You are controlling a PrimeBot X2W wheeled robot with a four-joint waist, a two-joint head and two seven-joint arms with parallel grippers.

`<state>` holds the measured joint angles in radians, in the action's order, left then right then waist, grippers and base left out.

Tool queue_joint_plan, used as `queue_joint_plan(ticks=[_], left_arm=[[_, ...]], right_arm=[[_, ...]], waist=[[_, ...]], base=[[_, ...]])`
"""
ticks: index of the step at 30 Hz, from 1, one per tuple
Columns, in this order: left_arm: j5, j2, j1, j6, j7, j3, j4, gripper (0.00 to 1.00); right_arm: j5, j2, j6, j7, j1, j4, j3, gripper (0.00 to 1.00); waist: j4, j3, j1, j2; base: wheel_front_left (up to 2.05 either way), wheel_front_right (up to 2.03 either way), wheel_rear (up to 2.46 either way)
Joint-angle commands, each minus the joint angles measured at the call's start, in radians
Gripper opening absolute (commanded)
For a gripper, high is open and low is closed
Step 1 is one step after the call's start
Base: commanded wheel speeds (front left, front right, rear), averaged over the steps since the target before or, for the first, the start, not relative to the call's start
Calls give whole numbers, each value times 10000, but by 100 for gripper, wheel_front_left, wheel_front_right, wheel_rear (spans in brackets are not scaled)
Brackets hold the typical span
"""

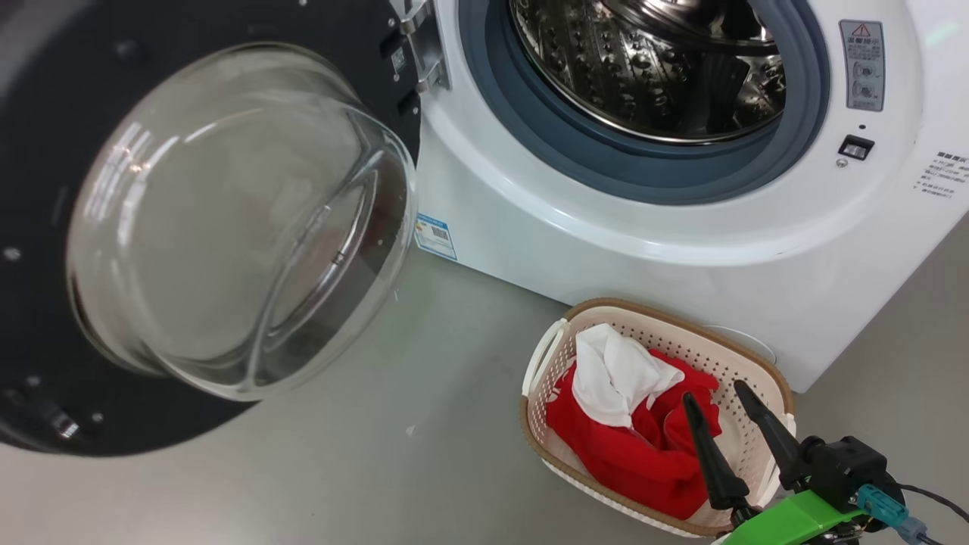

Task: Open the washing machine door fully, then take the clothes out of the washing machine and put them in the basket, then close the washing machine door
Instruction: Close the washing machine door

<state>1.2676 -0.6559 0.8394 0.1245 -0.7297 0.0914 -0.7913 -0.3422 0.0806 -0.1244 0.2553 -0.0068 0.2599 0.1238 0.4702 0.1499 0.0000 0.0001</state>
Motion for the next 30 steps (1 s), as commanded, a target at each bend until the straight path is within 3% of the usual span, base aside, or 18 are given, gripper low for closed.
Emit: queue_joint_plan(ticks=[1,16,30], left_arm=[[201,-420,-317,61,-324,5,497,0],[1791,-807,-2526,61,-998,-708,4297,0],[2550,-269,-3176,61,-1232,-1753,7249,0]], right_arm=[[-19,-16,-63,65,-113,-217,231,100],[-118,-126,-63,65,241,-299,234,100],[-99,-171,-63,65,305,-381,191,100]], waist=[[-10,-99,0,-1],[-204,-664,0,-1],[-585,-667,0,-1]], base=[[0,0,0],[0,0,0],[0,0,0]])
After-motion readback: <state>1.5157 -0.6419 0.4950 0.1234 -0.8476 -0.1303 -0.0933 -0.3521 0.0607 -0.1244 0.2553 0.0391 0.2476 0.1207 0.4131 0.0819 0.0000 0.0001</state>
